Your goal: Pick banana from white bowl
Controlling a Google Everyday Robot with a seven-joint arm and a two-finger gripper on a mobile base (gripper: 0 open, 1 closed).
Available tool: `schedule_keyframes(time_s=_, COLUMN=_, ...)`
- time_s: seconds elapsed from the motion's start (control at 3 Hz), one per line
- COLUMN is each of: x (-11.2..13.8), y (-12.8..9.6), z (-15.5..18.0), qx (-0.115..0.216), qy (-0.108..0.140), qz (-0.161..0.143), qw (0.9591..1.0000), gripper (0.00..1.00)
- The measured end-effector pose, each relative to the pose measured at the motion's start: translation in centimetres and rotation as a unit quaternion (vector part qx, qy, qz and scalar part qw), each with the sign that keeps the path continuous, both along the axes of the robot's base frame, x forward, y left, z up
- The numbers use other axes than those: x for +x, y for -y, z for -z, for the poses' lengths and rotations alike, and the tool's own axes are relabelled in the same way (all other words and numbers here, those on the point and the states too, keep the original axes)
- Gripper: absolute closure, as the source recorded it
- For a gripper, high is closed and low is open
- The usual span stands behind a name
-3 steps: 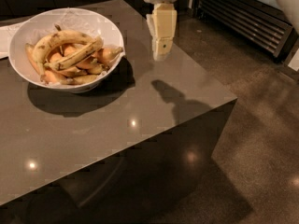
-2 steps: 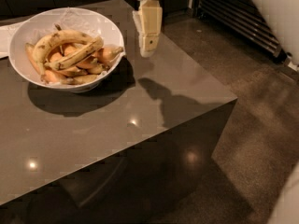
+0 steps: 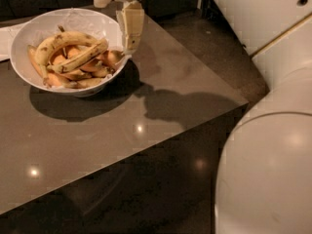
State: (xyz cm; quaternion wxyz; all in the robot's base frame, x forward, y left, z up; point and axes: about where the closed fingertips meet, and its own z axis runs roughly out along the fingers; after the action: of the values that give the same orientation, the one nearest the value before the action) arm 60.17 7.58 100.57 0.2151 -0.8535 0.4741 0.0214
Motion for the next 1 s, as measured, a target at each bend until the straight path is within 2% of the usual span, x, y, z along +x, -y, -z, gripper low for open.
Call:
schedule_keyframes(time_s=0.33, x=0.8, y=-1.2, z=1.1, qx=-0.005, qy=-0.010, qz=-0.011, qw=0.9999, gripper=0.33)
schedule_keyframes(time_s=0.67, x=1.3, y=-2.0, z=1.9, qx=-0.009, qy=-0.016, qz=-0.017, qw=0.9997, gripper=0.41)
schedule_keyframes(time_s=1.0, x=1.6, y=-3.1, z=2.5, qx=-0.018, qy=-0.017, qz=-0.029, qw=0.9993, gripper=0.39)
